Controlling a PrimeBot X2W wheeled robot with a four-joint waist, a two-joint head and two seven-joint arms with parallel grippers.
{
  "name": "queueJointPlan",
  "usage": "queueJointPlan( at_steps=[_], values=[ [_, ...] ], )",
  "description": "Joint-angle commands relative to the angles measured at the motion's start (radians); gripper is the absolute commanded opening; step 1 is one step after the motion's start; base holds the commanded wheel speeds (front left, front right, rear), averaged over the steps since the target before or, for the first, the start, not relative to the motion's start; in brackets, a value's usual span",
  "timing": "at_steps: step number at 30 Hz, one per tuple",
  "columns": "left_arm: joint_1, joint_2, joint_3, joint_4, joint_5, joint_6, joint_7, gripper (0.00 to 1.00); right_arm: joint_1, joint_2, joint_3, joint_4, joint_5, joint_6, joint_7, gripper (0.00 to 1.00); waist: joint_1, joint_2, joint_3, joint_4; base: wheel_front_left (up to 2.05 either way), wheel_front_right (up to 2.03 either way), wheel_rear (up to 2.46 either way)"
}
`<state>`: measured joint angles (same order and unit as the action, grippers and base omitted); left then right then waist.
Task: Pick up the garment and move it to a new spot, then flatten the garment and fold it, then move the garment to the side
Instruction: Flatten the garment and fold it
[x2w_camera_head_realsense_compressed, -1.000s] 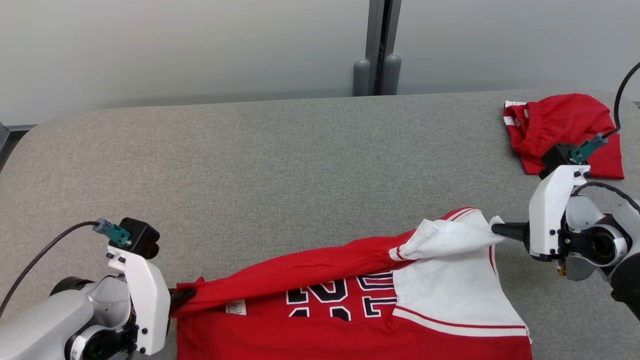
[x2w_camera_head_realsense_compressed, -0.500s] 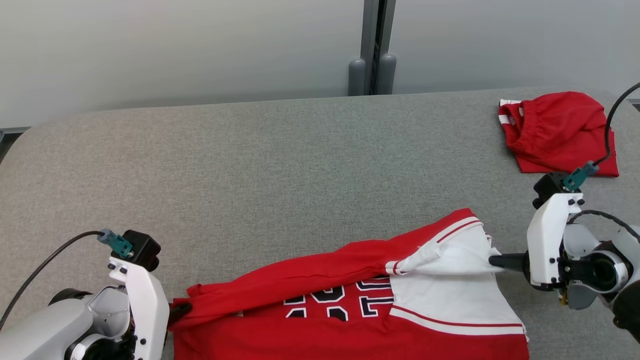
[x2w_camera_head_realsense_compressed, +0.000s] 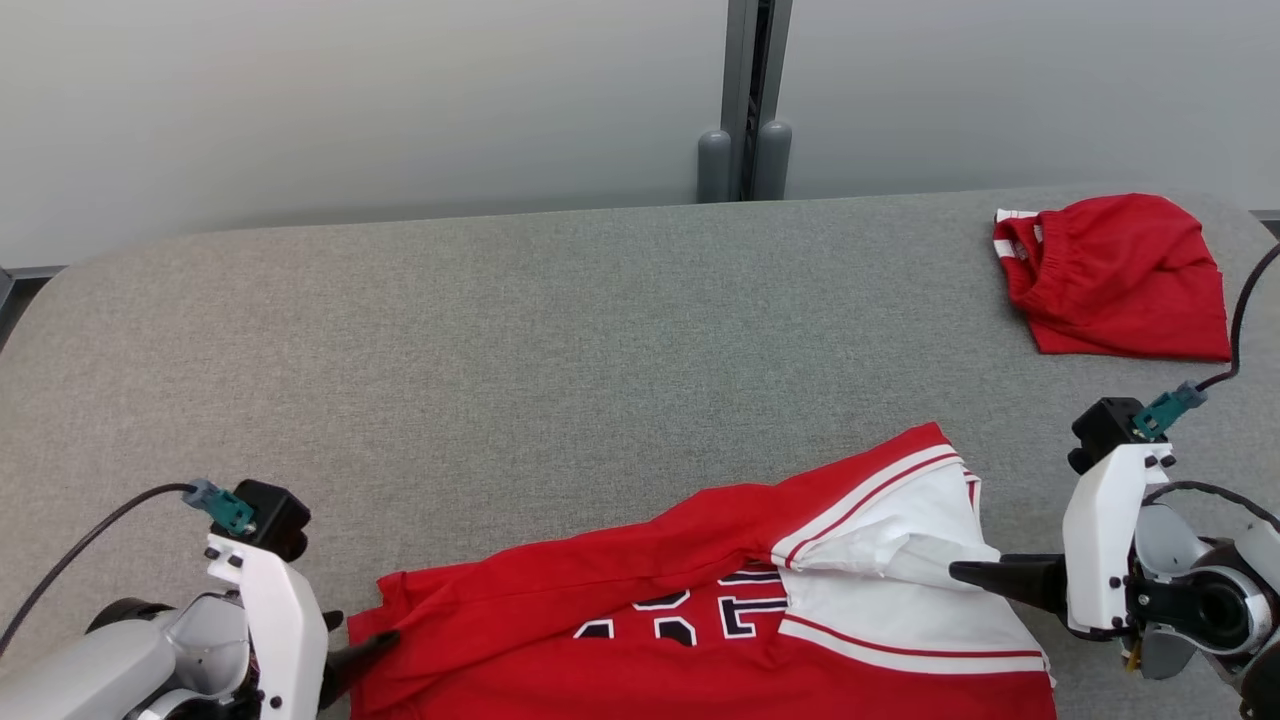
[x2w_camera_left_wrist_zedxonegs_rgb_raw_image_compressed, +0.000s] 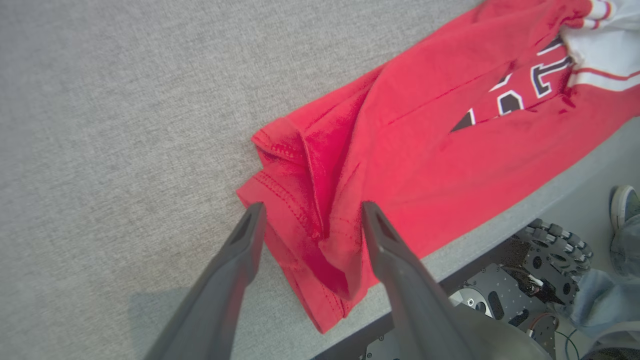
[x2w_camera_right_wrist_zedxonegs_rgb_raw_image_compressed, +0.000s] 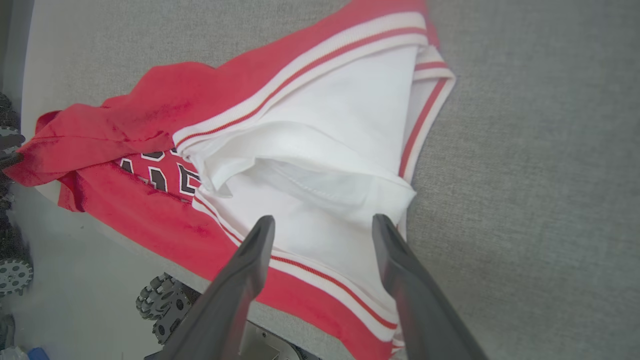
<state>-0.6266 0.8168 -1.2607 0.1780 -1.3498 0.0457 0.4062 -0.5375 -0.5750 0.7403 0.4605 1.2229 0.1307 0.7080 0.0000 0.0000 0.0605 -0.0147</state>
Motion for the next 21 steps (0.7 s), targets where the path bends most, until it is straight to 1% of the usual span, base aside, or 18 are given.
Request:
queueJointPlan(
  at_steps=[1,4,10,11,15,17,21],
  values=[
    [0.009,0.021,0.017,-0.008,-0.001,0.014,-0.024,1.0,0.035,-0.016,-0.024,-0.024,-0.001,0.0,-0.01,1.0,0.0,0.0,-0.006,0.001,0.0,0.0,0.0],
    [0.027,0.049,0.04,-0.038,-0.006,0.033,-0.068,1.0,0.077,-0.024,-0.066,-0.061,-0.005,0.0,-0.031,1.0,0.0,0.0,-0.014,0.002,0.0,0.0,0.0],
    [0.058,0.128,0.106,-0.122,-0.002,0.107,-0.207,1.0,0.184,-0.047,-0.175,-0.137,-0.009,0.0,-0.084,1.0,0.0,0.0,-0.031,0.014,0.0,0.0,0.0],
    [0.058,0.128,0.106,-0.122,-0.002,0.107,-0.207,1.0,0.184,-0.047,-0.175,-0.137,-0.009,0.0,-0.084,1.0,0.0,0.0,-0.031,0.014,0.0,0.0,0.0],
    [0.096,0.166,0.142,-0.182,0.009,0.167,-0.311,1.0,0.258,-0.043,-0.252,-0.198,-0.022,0.001,-0.13,1.0,0.0,0.0,-0.039,0.022,0.0,0.0,0.0],
    [0.117,0.168,0.157,-0.211,0.019,0.198,-0.368,1.0,0.292,-0.038,-0.303,-0.226,-0.047,0.0,-0.184,1.0,0.0,0.0,-0.038,0.025,0.0,0.0,0.0],
    [0.164,0.133,0.188,-0.239,0.029,0.273,-0.503,1.0,0.343,0.011,-0.393,-0.256,-0.122,0.001,-0.304,1.0,0.0,0.0,-0.036,0.03,0.0,0.0,0.0]
  ],
)
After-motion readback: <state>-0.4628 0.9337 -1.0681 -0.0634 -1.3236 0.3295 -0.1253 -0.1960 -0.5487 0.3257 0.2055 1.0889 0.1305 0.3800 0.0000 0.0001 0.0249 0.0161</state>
